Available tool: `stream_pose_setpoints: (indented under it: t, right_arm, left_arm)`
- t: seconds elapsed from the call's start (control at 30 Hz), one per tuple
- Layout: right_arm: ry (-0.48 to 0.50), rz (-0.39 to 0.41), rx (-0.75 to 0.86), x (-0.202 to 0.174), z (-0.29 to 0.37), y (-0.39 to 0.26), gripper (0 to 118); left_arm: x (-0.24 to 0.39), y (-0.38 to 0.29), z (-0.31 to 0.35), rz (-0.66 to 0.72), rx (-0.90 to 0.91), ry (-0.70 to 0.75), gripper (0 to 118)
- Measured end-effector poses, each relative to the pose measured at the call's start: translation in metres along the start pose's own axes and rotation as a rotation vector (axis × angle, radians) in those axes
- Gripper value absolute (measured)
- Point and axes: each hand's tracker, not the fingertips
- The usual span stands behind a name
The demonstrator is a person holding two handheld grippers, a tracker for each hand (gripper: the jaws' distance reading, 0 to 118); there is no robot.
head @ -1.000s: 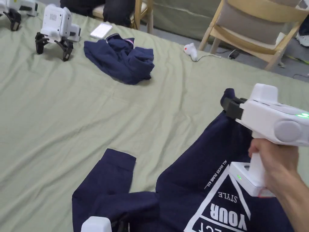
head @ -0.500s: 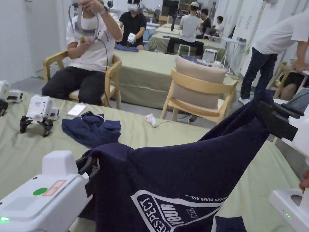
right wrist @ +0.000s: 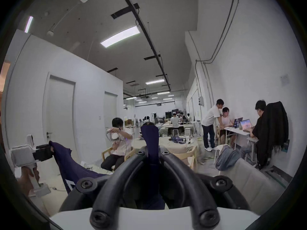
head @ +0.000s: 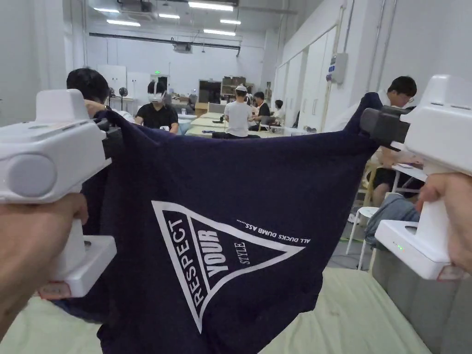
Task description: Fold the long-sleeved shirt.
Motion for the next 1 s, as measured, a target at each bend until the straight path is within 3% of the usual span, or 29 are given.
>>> stream_pose_setpoints:
  t: [0.1,0.27,0.5,0.83,1.0]
  right_arm:
    - [-0.034,-0.009,0.016,0.000,-0.026,0.035,7]
    - [-0.094,0.022,0.034,0.001,-0.073,0.079,7]
    - [-0.158,0.056,0.090,0.008,-0.142,0.119,7]
    - [-0.211,0.024,0.098,0.041,-0.240,0.111,7]
    - [-0.204,0.017,0.104,0.049,-0.258,0.086,7]
  left_arm:
    - [0.011,0.043,-0.035,-0.072,0.025,0.037,4]
    - [0.012,0.110,-0.097,-0.037,0.032,0.046,4]
    - [0.025,0.171,-0.181,-0.122,0.037,0.097,4]
    - [0.040,0.197,-0.278,-0.260,0.086,0.178,4]
    - [0.032,0.176,-0.296,-0.241,0.065,0.167,4]
